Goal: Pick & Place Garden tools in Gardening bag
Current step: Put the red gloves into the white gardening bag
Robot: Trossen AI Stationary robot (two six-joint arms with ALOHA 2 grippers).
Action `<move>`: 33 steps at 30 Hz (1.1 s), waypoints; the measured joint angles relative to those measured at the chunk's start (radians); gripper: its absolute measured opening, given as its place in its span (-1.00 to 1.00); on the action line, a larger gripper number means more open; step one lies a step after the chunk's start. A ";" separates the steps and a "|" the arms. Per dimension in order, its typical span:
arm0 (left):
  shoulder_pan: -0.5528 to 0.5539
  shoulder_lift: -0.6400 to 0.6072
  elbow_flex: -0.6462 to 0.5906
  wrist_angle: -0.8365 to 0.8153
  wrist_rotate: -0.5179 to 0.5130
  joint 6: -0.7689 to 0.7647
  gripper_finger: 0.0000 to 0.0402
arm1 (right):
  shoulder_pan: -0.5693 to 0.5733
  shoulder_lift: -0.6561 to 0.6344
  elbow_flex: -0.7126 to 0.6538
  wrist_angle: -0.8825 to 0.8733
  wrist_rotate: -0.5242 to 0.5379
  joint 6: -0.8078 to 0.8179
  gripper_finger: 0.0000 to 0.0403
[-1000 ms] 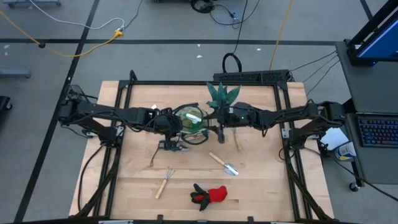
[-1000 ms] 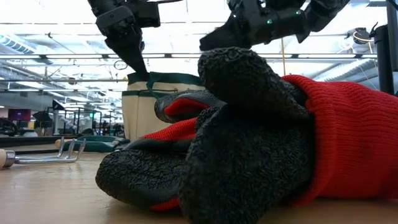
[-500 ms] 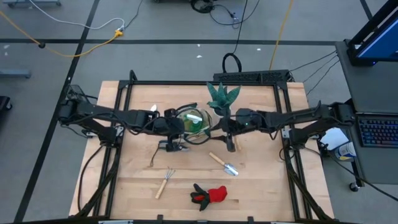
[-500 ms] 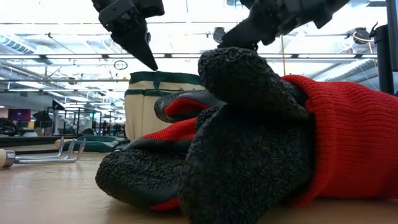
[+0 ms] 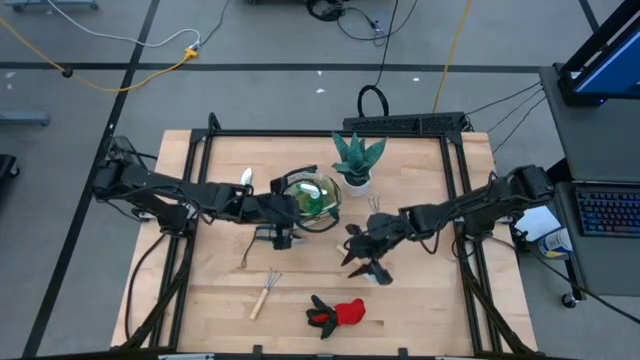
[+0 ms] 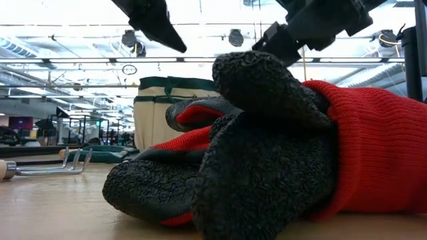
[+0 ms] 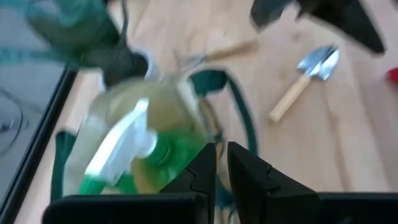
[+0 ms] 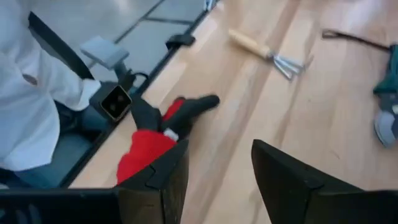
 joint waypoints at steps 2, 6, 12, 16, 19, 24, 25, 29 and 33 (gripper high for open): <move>-0.022 0.000 0.000 0.016 -0.001 0.006 -0.77 | 0.009 0.001 0.000 -0.002 0.049 -0.001 -0.17; -0.080 -0.012 0.000 0.068 -0.006 -0.044 -0.77 | 0.013 -0.016 0.000 -0.004 0.164 -0.002 -0.17; -0.181 0.015 0.000 0.165 0.073 -0.183 -0.77 | 0.012 -0.063 0.001 -0.011 0.258 -0.006 -0.17; -0.254 0.076 0.000 0.284 0.071 -0.181 -0.77 | 0.006 -0.091 0.001 -0.010 0.258 -0.011 -0.17; -0.293 0.160 0.000 0.394 0.068 -0.176 -0.77 | 0.003 -0.098 0.001 -0.017 0.257 -0.011 -0.17; -0.323 0.312 0.000 0.565 0.067 -0.179 -0.77 | 0.003 -0.098 0.001 -0.022 0.258 -0.026 -0.17; -0.325 0.340 0.000 0.603 0.068 -0.179 -0.77 | 0.003 -0.098 0.001 -0.022 0.258 -0.029 -0.17; -0.328 0.442 0.000 0.749 0.073 -0.208 -0.77 | 0.002 -0.098 0.001 -0.026 0.257 -0.029 -0.17; -0.331 0.523 0.000 0.879 0.125 -0.268 -0.77 | 0.003 -0.098 0.001 -0.027 0.258 -0.026 -0.17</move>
